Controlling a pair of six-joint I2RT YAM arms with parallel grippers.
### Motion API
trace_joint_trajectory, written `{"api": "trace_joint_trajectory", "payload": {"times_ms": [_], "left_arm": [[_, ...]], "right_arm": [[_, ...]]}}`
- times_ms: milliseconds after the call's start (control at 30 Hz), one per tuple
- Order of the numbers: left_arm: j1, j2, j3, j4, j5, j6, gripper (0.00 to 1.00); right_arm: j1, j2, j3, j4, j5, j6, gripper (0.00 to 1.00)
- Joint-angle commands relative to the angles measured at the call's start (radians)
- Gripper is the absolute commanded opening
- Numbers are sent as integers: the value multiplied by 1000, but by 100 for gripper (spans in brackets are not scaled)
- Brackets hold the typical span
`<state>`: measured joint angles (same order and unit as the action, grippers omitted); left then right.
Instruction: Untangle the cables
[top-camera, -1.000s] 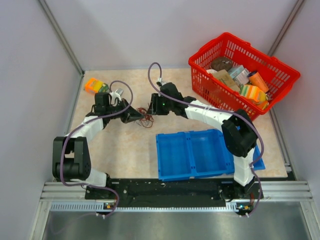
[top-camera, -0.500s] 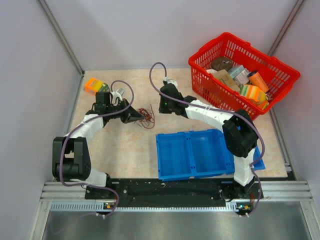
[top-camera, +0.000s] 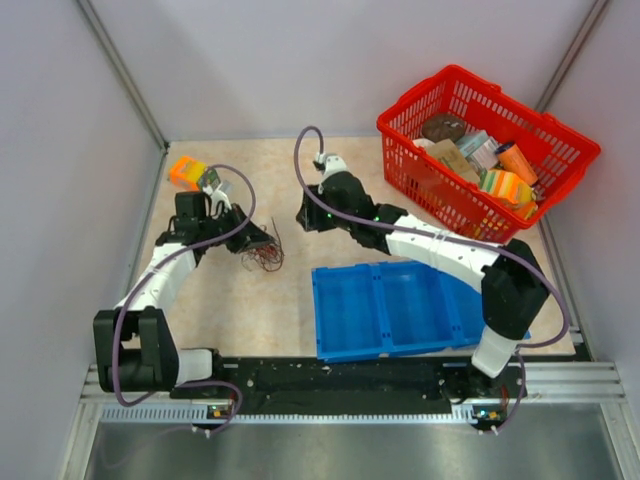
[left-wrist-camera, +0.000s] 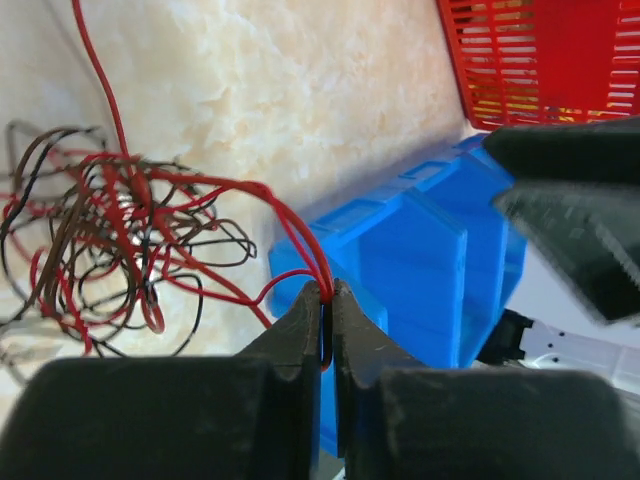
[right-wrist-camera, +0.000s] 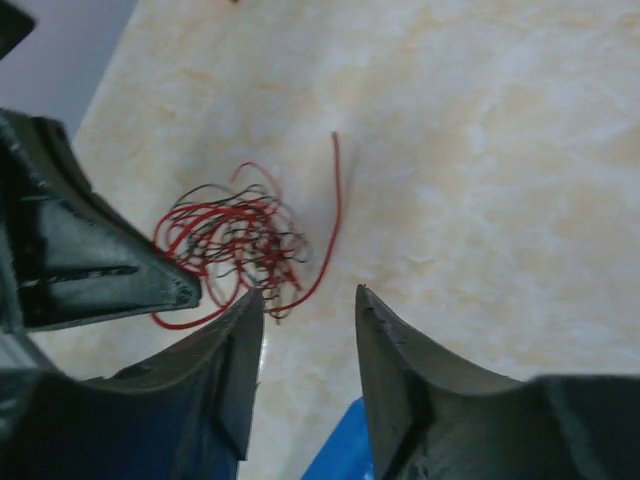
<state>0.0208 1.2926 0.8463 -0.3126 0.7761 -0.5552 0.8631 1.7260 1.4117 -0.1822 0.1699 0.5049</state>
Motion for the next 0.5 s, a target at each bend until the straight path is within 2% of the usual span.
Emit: {"api": "trace_joint_trajectory", "payload": {"times_ms": [0, 100, 200, 333, 467], "left_arm": [[1, 10, -27, 76, 101, 14, 2], [-2, -21, -23, 87, 106, 12, 0], [-2, -50, -7, 41, 88, -12, 1], [-2, -102, -59, 133, 126, -158, 10], [-1, -125, -78, 156, 164, -213, 11]], "right_arm": [[16, -16, -111, 223, -308, -39, 48], [23, -8, -157, 337, -482, -66, 50], [66, -28, -219, 470, -510, -110, 53], [149, -52, -276, 562, -391, -193, 57], [200, -39, -264, 550, -233, -252, 58]]}}
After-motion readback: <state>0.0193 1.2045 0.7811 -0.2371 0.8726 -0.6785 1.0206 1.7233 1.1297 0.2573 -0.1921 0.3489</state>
